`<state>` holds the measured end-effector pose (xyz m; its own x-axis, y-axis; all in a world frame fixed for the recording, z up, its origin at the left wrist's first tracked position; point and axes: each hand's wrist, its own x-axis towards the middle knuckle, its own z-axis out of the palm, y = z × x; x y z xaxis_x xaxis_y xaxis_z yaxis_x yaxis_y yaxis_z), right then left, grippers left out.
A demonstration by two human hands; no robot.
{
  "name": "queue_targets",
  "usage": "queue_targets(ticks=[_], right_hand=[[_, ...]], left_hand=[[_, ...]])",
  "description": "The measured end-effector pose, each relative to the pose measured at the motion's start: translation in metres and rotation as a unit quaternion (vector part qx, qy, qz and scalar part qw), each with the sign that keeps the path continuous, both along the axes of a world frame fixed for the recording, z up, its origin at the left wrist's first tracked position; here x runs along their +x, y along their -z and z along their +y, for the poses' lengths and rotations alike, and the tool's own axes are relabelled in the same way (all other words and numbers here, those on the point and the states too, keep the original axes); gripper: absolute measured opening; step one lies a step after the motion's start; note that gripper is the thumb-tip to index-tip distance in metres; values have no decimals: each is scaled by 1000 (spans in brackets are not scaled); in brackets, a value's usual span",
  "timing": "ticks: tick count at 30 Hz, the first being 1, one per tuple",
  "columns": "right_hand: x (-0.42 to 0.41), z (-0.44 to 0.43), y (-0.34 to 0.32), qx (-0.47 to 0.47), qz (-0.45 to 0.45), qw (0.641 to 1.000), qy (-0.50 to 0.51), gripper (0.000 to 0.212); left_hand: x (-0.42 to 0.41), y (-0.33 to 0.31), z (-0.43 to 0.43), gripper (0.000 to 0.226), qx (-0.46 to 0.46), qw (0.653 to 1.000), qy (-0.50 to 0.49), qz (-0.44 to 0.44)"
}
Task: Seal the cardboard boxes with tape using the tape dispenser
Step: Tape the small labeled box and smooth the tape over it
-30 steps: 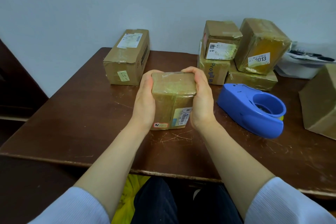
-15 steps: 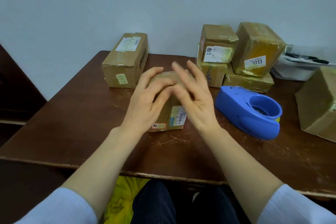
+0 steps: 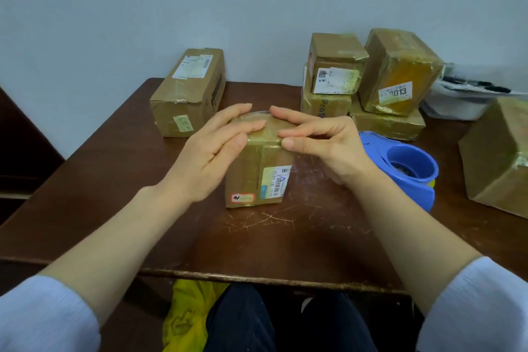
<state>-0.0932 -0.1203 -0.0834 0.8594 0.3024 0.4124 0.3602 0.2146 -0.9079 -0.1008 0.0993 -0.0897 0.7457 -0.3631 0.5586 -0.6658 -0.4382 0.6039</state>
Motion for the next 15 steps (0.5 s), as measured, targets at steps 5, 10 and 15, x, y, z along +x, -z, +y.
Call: queue_targets(ticks=[5,10,15], right_hand=[[-4,17,10,-14,-72,994,75,11],[3,4,3,-49,-34,998,8,12],[-2,2,3,9,49,999,-21,23]], left_hand=[[-4,3,-10,42,-11,998,-36,-57],[2,-4,3,43,89,995,-21,-35],[-4,-9,8,46,40,997,15,58]])
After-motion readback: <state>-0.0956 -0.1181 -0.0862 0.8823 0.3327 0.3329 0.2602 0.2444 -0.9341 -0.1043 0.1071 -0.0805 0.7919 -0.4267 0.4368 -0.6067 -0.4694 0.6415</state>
